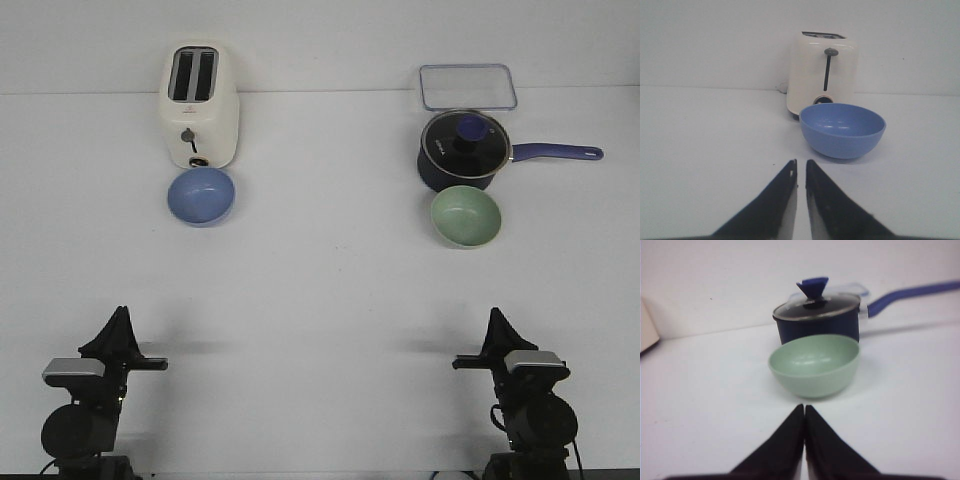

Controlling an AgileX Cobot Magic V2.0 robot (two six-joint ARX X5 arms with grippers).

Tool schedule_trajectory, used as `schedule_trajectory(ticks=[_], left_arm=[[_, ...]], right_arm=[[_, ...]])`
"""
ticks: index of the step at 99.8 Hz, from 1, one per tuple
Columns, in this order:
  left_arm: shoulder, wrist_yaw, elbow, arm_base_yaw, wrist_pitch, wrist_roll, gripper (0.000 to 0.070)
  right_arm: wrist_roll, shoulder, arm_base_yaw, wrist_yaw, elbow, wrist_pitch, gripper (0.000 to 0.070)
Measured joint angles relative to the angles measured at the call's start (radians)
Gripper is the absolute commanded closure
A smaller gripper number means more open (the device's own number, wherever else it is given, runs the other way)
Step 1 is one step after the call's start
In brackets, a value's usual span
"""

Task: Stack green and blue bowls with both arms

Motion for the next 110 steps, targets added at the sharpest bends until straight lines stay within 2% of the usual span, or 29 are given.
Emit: schedule_trajectory(ticks=[15, 32, 38, 41, 44, 49, 52, 77, 89, 110], left_arm=[[0.000, 0.000, 0.000, 0.000, 0.000, 0.000, 0.0685], [0.000, 0.000, 0.000, 0.000, 0.000, 0.000, 0.0685], [0.000, 0.000, 0.000, 0.000, 0.000, 0.000, 0.0685], [0.000, 0.000, 0.000, 0.000, 0.000, 0.000, 0.0685], [0.000, 0.000, 0.000, 0.000, 0.000, 0.000, 0.0685], [0.000, 0.000, 0.000, 0.000, 0.000, 0.000, 0.0685], [0.000, 0.000, 0.000, 0.000, 0.000, 0.000, 0.0685], [0.000, 0.000, 0.000, 0.000, 0.000, 0.000, 0.0685], [0.000, 0.000, 0.000, 0.000, 0.000, 0.000, 0.0685], [0.000, 0.000, 0.000, 0.000, 0.000, 0.000, 0.0685]], right_arm=[[0.066, 0.111, 0.000, -0.001, 0.128, -0.076, 0.0700], [0.091, 0.349, 0.000, -0.005, 0.297, -0.161, 0.0690], [0.090, 0.446, 0.000, -0.024, 0.367, -0.192, 0.0613], [0.087, 0.494, 0.000, -0.035, 0.402, -0.203, 0.0540], [0.084, 0.544, 0.000, -0.047, 0.438, -0.211, 0.0434], [0.076, 0.626, 0.000, -0.056, 0.498, -0.226, 0.0320], [0.071, 0.674, 0.000, -0.056, 0.533, -0.235, 0.0277], [0.035, 1.020, -0.060, -0.050, 0.779, -0.283, 0.0271], [0.008, 1.173, -0.115, -0.086, 0.889, -0.285, 0.0271], [-0.045, 1.424, -0.166, -0.095, 1.057, -0.323, 0.0271]])
